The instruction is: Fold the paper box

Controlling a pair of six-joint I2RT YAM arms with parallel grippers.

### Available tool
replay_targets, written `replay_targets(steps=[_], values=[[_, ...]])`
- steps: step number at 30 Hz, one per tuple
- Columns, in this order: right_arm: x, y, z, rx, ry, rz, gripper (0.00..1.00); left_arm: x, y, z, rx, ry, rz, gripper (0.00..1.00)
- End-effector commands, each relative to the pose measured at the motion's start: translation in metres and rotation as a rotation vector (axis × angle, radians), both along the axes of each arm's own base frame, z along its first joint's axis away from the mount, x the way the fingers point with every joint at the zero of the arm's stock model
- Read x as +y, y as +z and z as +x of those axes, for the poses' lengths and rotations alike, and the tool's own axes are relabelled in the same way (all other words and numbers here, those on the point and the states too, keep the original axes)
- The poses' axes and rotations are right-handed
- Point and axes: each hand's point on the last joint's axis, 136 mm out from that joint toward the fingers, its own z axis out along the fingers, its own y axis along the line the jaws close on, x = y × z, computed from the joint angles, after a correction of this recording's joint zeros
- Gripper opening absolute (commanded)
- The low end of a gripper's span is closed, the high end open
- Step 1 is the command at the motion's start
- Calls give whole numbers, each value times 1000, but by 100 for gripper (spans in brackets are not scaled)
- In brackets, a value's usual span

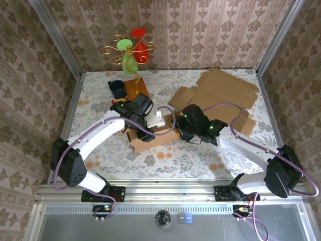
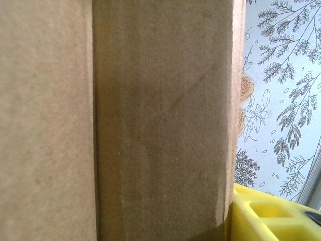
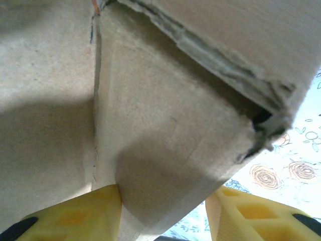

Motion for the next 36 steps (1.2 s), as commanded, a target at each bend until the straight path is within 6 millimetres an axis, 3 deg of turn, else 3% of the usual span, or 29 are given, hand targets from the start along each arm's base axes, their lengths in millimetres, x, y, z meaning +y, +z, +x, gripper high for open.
replay_targets(steps=[1, 6, 12, 16, 22, 26, 32, 36], values=[[-11, -31, -24, 112, 79, -115, 53, -1, 9, 1, -24, -2, -17, 55], [4, -13, -19, 51, 136, -56, 60, -3, 7, 1, -16, -5, -16, 55], [31, 2, -20, 0, 210, 20, 61, -4, 6, 3, -14, -8, -13, 55], [39, -8, -21, 29, 229, 17, 59, -5, 5, 4, -15, -4, -17, 56], [35, -40, -33, 148, 223, -6, 50, -6, 6, 4, -17, 1, -25, 57], [28, -46, -39, 193, 224, -47, 44, -6, 10, 5, -32, 6, -41, 58], [26, -26, -28, 122, 247, -47, 49, -5, 11, 4, -38, -4, -48, 54], [13, 8, -11, -48, 342, -73, 56, -5, 13, 2, -42, -23, -60, 49]])
